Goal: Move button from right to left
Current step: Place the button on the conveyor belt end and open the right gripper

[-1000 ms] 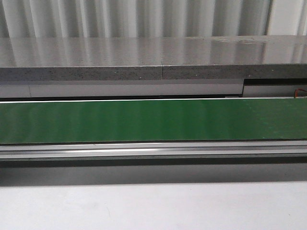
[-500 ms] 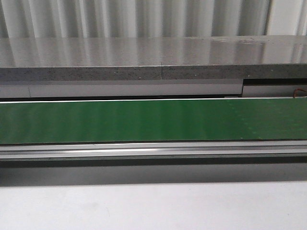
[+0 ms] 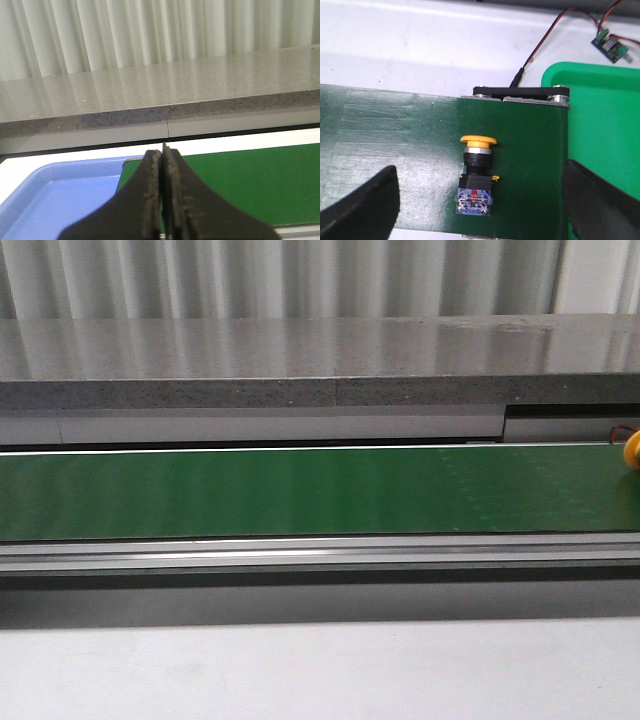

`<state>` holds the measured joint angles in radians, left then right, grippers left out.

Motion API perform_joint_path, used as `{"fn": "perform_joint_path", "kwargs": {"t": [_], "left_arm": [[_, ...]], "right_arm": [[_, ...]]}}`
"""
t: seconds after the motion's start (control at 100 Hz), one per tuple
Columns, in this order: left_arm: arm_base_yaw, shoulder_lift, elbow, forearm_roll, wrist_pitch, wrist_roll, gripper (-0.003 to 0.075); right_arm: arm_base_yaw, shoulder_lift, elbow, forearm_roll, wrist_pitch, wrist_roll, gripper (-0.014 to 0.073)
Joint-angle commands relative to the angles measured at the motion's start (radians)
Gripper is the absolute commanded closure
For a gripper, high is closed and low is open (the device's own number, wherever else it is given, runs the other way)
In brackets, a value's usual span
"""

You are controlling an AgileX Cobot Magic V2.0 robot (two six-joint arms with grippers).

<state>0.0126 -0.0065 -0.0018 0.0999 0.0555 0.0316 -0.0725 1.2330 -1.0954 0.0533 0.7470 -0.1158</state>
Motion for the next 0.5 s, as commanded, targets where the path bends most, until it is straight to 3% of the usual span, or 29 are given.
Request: {"fn": "perform_joint_path", "kwargs": {"t": [0.0, 0.49], "left_arm": [[0.001, -0.033, 0.026, -0.003, -0.081, -0.011, 0.0740], [0.001, -0.033, 0.026, -0.003, -0.081, -0.011, 0.0740]], "right_arm": [[0.001, -0.133, 0.025, 0.017, -0.083, -0.030, -0.0051], [0.001, -0.692, 0.379, 0.018, -0.136, -0.043, -0.0051]]}}
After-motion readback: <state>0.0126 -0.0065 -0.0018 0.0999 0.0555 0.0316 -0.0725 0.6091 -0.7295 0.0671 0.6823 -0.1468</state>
